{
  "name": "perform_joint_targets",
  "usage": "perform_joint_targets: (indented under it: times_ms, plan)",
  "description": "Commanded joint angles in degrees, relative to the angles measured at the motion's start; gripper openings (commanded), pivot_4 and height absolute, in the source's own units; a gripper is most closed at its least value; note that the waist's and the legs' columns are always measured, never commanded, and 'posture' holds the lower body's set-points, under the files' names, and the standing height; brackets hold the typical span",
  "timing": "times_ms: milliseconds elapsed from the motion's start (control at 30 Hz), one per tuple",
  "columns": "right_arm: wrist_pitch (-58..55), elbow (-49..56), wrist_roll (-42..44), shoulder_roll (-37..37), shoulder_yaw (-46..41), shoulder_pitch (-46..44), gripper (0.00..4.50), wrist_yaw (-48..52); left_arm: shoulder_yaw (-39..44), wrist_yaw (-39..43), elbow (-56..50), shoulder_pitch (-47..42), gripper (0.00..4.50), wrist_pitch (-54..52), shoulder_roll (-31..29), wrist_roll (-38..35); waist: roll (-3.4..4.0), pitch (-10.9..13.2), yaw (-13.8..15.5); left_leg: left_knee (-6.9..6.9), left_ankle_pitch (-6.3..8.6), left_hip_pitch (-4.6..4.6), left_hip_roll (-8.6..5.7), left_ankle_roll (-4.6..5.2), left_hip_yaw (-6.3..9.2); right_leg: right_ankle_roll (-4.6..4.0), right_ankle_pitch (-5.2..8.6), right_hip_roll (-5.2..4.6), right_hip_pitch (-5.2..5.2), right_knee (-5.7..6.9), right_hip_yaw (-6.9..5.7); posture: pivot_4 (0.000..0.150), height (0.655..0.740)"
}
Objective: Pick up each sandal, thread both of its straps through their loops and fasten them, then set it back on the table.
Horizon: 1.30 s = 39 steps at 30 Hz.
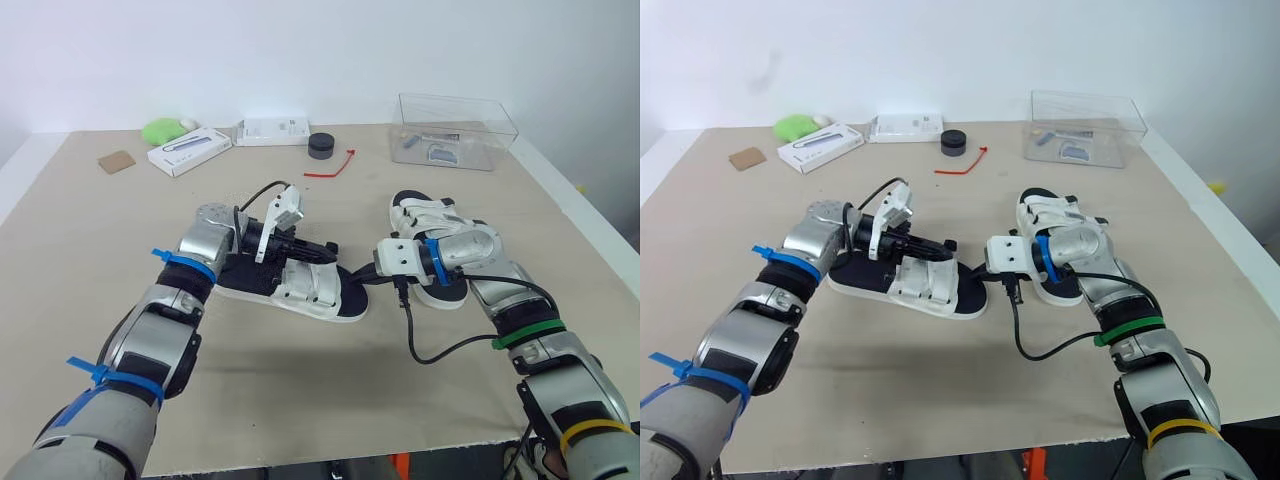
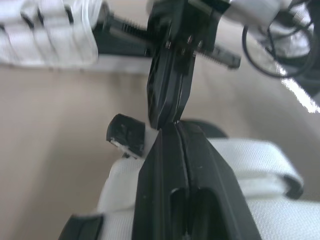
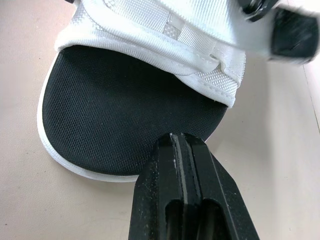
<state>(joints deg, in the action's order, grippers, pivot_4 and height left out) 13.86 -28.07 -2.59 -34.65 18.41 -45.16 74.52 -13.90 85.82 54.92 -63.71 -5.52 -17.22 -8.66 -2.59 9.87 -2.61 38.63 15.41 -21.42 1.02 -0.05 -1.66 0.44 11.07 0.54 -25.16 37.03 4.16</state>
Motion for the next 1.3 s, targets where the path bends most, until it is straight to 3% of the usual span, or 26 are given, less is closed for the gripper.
perform_joint_targets:
  times_ms: [33,267,467,567,867,967,1033,1067,1100,1233,1300]
  plan:
    - [-1.0,0.3,-1.4,-1.4,0.0,1.4,0.0,-0.4,-1.5,-1.8,6.7,-4.2,0.05,5.9,-0.3,5.5,0.0,0.0,0.0,0.0,0.0,0.0,-0.01,0.0,0.0,0.01,0.0,-0.01,0.0,0.0,-0.01,0.15,0.74]
    - [-1.8,1.3,-1.4,-1.6,-0.2,2.2,0.0,-1.1,-1.3,-3.7,13.1,-6.7,0.05,10.2,0.8,9.9,0.0,0.0,0.0,-0.01,0.01,0.0,-0.02,0.01,0.01,0.03,0.02,-0.02,0.0,0.0,0.0,0.15,0.74]
    - [-2.3,1.8,-1.4,-1.6,-0.4,2.5,0.0,-1.7,2.5,-15.9,14.8,-8.0,0.05,14.8,1.0,10.7,-0.01,0.0,0.0,0.0,0.0,0.02,-0.01,0.0,0.04,0.06,0.0,-0.03,0.01,0.01,0.01,0.15,0.74]
    - [-2.7,3.1,-1.0,-2.7,-1.4,3.6,0.0,-2.5,7.7,-18.9,12.2,-8.2,0.05,18.7,-1.4,7.4,-0.02,0.0,0.0,0.0,0.0,-0.03,0.01,0.0,0.07,0.08,-0.02,-0.03,-0.04,0.01,0.03,0.15,0.74]
    - [-14.5,16.9,8.4,-5.2,-10.3,10.0,0.0,-6.1,13.4,-11.7,-3.0,1.8,0.05,20.5,-6.3,0.6,-0.01,0.0,0.4,-0.04,0.04,-0.2,-0.23,0.0,0.1,0.02,-0.07,-0.53,-0.11,0.02,-0.03,0.15,0.74]
    - [-24.9,27.8,20.4,-5.0,-20.5,16.4,0.92,-9.4,13.7,-10.6,-12.0,10.4,0.82,18.8,-8.3,-1.0,-0.01,0.0,0.4,-0.03,0.07,-0.28,-0.35,0.03,0.12,0.17,-0.04,-0.71,-0.16,0.0,0.01,0.15,0.74]
    - [-31.2,34.5,28.1,-4.5,-26.5,20.8,1.9,-12.0,13.7,-10.0,-17.4,15.1,1.82,16.6,-9.6,-1.9,-0.01,0.0,0.4,-0.04,0.14,-0.39,-0.34,0.08,0.19,0.2,-0.02,-0.73,-0.21,0.0,-0.03,0.15,0.74]
    - [-33.5,36.8,31.0,-4.2,-28.7,22.4,2.17,-13.2,13.4,-9.7,-19.7,16.9,2.09,16.1,-10.1,-2.1,-0.02,0.0,0.4,-0.02,0.14,-0.44,-0.34,0.09,0.23,0.2,-0.02,-0.74,-0.24,0.0,-0.06,0.15,0.74]
    - [-35.6,38.8,33.6,-4.1,-30.3,23.9,2.77,-13.9,13.1,-9.4,-21.9,18.6,2.73,15.6,-10.6,-2.4,-0.02,0.0,0.4,-0.01,0.14,-0.57,-0.33,0.09,0.29,0.19,-0.03,-0.74,-0.31,-0.03,-0.1,0.15,0.74]
    - [-38.8,43.1,37.7,-4.9,-32.9,28.6,4.49,-14.8,11.5,-7.4,-28.8,23.7,4.47,12.2,-12.7,-3.1,-0.02,0.0,0.6,0.09,0.14,-0.57,-0.36,0.1,0.39,0.25,-0.02,-0.77,-0.24,-0.03,-0.2,0.15,0.74]
    - [-39.6,44.2,38.9,-5.6,-33.8,29.9,4.49,-15.1,10.6,-6.9,-29.7,24.8,4.47,13.1,-13.5,-2.3,-0.01,0.0,0.5,0.18,0.12,-0.56,-0.35,0.12,0.39,0.46,0.03,-0.74,-0.21,-0.03,-0.19,0.15,0.74]
